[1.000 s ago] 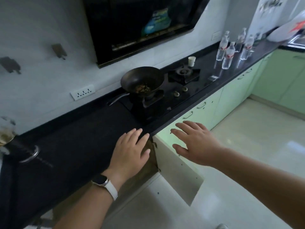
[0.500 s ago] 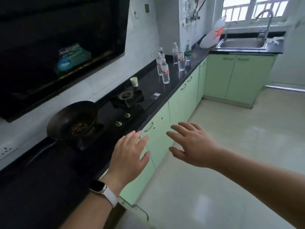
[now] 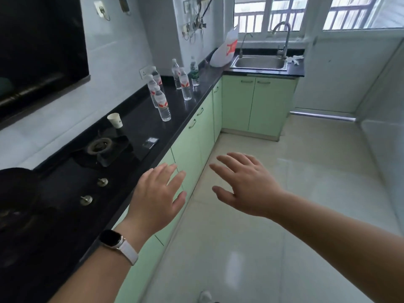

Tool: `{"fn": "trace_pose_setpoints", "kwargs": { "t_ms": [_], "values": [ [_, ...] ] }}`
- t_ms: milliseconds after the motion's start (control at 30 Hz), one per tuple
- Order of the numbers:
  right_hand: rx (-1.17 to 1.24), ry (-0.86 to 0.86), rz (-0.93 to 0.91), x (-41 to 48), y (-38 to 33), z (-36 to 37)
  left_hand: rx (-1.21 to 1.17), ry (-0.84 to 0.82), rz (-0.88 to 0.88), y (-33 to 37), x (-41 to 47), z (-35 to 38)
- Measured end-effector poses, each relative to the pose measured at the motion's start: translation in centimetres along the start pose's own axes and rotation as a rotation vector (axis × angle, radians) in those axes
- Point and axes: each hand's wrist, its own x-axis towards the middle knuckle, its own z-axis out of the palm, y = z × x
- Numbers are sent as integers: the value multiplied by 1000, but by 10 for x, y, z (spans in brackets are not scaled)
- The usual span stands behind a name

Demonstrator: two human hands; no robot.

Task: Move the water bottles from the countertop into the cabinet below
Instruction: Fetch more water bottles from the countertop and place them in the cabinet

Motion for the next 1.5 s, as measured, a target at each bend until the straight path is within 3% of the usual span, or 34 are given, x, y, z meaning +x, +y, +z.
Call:
{"fn": "trace_pose_setpoints", "kwargs": {
  "t_ms": [400,567,1033,1500],
  "values": [
    [-128,-27,69,158,91,54,-130,-13,54,-95,164,128],
    [-185,4,146,219,131,62,-158,56,138,-138,246,159],
    [-156,79,164,300,235,93,-179,-2,189,-156,362,222],
    [6,-8,-83,403,416,124,22,-101,-65,-133,490,270]
  ]
}}
